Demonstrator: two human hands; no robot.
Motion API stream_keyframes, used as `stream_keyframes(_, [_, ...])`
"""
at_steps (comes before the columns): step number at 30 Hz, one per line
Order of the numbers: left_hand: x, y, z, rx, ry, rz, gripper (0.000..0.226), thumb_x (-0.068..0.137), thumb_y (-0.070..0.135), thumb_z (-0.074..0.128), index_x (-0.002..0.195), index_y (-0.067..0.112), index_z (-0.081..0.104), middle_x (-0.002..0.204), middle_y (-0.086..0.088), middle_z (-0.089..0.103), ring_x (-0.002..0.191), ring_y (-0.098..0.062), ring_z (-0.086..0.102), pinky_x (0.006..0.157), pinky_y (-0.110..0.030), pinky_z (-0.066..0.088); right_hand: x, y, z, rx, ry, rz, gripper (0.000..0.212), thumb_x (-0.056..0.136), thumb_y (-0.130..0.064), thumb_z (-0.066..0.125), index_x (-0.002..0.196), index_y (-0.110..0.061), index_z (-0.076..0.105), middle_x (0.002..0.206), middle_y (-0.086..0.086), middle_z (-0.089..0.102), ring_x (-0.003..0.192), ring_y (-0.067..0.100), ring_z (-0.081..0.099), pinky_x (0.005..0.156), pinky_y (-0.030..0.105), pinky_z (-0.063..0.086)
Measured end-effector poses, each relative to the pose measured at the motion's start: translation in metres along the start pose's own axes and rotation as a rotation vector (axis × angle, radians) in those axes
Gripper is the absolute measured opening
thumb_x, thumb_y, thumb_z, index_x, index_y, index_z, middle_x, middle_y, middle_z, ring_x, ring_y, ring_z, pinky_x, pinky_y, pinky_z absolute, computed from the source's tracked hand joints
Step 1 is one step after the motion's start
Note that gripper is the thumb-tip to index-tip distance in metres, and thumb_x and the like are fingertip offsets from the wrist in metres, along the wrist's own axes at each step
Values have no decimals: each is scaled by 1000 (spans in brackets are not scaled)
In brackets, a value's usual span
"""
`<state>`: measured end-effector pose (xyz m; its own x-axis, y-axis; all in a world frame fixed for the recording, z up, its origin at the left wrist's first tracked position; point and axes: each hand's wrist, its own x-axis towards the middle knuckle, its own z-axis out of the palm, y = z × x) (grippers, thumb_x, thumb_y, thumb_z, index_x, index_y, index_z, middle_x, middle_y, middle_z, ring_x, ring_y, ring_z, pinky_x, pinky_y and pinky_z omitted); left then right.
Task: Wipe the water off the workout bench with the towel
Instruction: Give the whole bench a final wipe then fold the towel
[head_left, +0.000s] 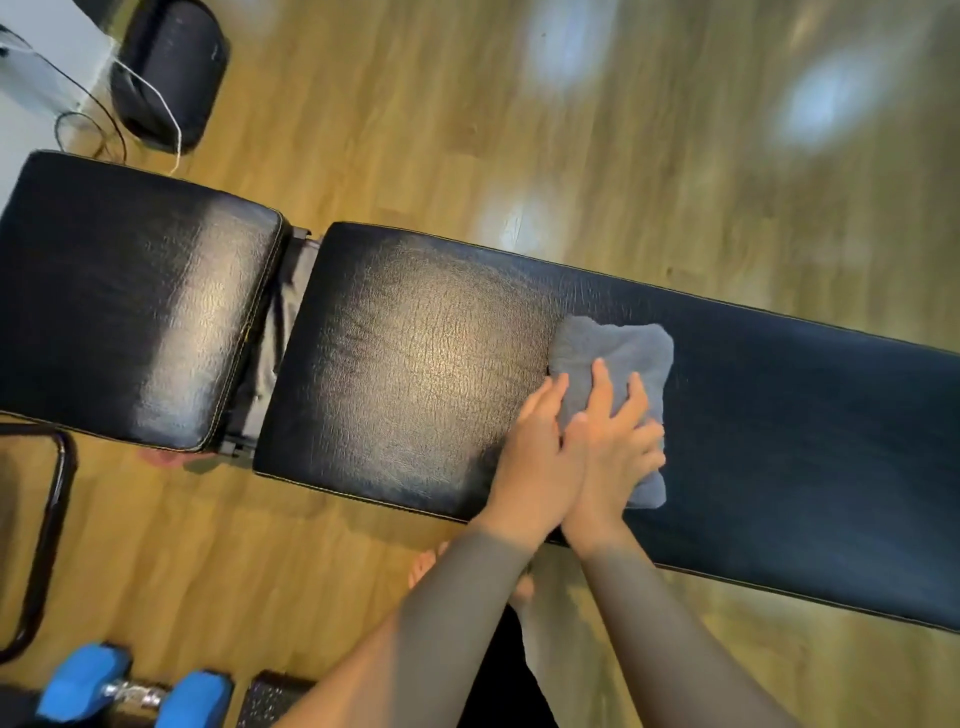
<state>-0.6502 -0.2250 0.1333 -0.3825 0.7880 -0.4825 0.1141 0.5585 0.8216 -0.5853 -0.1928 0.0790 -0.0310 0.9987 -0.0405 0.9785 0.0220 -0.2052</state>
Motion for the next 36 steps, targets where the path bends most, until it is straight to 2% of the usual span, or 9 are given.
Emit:
stream_keyframes(9, [19,-7,-63,-197,268,-189,35,93,18,64,126,26,59,117,0,68,104,-15,67,94,-27,53,-25,-77,5,57,-118,-3,59,96,-40,62,147,-35,34,149,13,37,92,34,42,75,46,40])
stream_keyframes(12, [30,-18,-92,-246,275,-186,36,90,16,69,122,25,57,113,2,69,96,-12,70,77,-12,53,-33,-105,9,43,-120,-14,60,97,-33,62,149,-33,32,150,14,36,92,35,44,75,47,40])
stream_keyframes(15, [44,-29,-126,-293,256,-189,44,88,15,72,130,21,57,111,0,71,89,-10,72,79,-20,58,-40,-135,16,17,-161,-26,74,94,-36,65,152,-34,20,155,13,28,100,35,43,82,48,38])
stream_keyframes(19, [56,-46,-174,-195,256,-101,44,90,19,71,132,20,57,110,1,70,89,-8,69,72,-11,51,-47,-188,27,4,-172,-3,79,91,-38,67,153,-36,17,155,13,28,101,35,41,80,46,38])
stream_keyframes(23, [69,-62,-229,-127,318,5,46,90,17,69,134,22,56,110,3,63,100,-10,61,88,-23,49,-51,-247,39,52,-146,-97,53,100,-47,38,150,-31,36,153,17,37,100,43,47,76,49,38])
stream_keyframes(27, [83,-87,-299,-34,453,50,47,87,17,63,134,18,58,116,-8,61,100,-26,61,93,-40,50,-61,-324,52,143,-122,-224,66,104,-53,7,139,-25,56,144,22,49,94,46,54,70,49,39])
stream_keyframes(29, [87,-98,-339,16,490,56,46,90,15,62,136,17,57,123,-6,59,102,-27,61,94,-40,49,-73,-366,61,174,-211,-251,71,101,-57,2,144,-28,50,150,19,44,102,47,53,77,52,40])
stream_keyframes(33, [94,-110,-407,97,472,66,45,94,13,61,138,19,56,124,-7,57,104,-26,60,91,-28,45,-92,-430,75,152,-251,-230,53,99,-49,27,150,-37,37,157,12,34,104,44,49,80,51,40])
stream_keyframes(36, [101,-120,-446,51,530,30,46,93,11,61,138,18,56,127,-10,58,111,-26,59,99,-38,45,-94,-470,75,65,-347,-302,65,90,-58,6,153,-45,18,165,5,9,126,44,33,96,55,30])
